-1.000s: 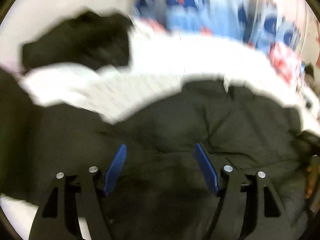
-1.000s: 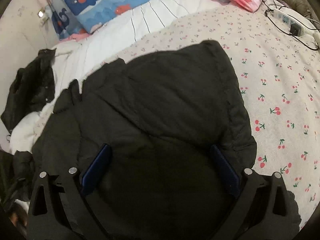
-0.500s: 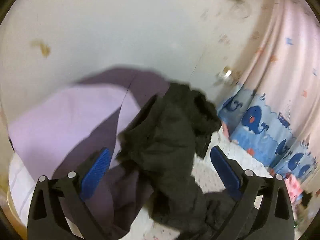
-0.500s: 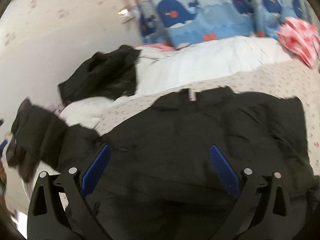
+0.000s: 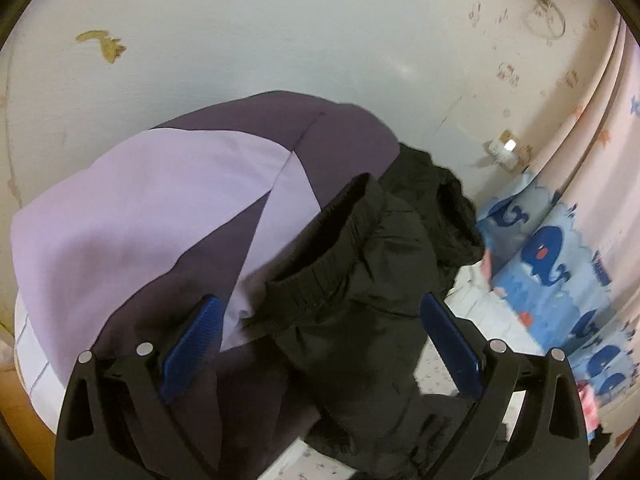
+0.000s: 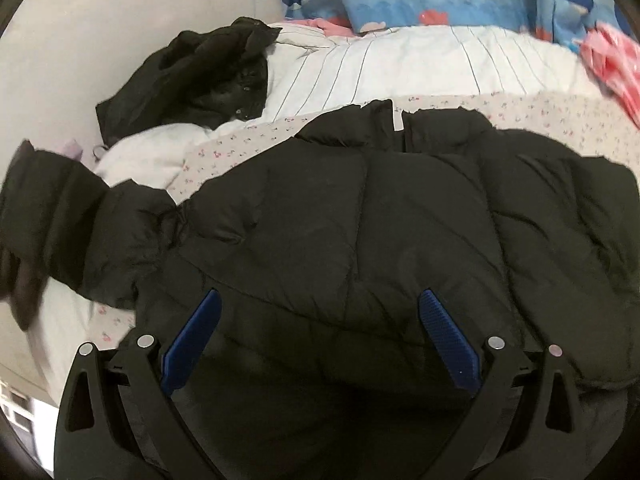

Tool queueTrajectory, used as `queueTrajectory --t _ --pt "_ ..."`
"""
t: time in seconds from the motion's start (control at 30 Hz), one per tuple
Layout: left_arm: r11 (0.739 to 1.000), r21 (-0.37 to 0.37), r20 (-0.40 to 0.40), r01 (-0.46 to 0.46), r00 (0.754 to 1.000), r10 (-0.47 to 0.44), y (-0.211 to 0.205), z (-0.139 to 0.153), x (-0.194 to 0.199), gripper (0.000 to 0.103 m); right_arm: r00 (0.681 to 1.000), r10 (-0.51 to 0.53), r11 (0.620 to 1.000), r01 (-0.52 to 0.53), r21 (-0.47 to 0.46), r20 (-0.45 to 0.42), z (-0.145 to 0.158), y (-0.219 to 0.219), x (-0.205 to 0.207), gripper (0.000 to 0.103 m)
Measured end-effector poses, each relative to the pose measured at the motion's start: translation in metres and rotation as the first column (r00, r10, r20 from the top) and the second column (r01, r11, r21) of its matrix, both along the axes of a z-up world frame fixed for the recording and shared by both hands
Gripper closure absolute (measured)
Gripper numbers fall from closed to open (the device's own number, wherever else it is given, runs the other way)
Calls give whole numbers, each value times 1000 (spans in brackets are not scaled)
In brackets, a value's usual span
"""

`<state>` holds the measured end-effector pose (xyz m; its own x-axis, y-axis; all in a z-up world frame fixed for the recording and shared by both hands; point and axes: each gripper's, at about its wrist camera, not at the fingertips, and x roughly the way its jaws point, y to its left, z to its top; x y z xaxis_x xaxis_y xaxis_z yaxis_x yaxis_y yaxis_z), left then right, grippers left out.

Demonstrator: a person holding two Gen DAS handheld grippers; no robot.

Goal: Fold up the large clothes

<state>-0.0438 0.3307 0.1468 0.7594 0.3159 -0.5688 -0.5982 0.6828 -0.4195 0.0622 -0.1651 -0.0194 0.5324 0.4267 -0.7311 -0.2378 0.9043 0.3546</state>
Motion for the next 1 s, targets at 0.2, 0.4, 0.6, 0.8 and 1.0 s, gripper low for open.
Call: queueTrajectory --t 0.2,0.4,0.6,0.8,1.0 --pt "985 -20 7 172 985 -171 -3 1 20 92 1000 0 1000 0 13 7 5 -1 -2 7" --pt "960 18 136 281 950 -281 -24 30 13 94 1000 -5 999 4 39 22 12 -2 -3 7" --pt "896 -17 210 443 878 -430 -56 45 16 94 988 49 991 -66 118 144 37 5 -18 7" --pt "737 -28 211 675 725 -655 -155 49 43 94 863 252 948 -310 65 438 92 53 -73 7" --pt "499 -74 165 863 504 -848 -293 22 71 94 845 215 944 -308 118 490 102 63 -86 7"
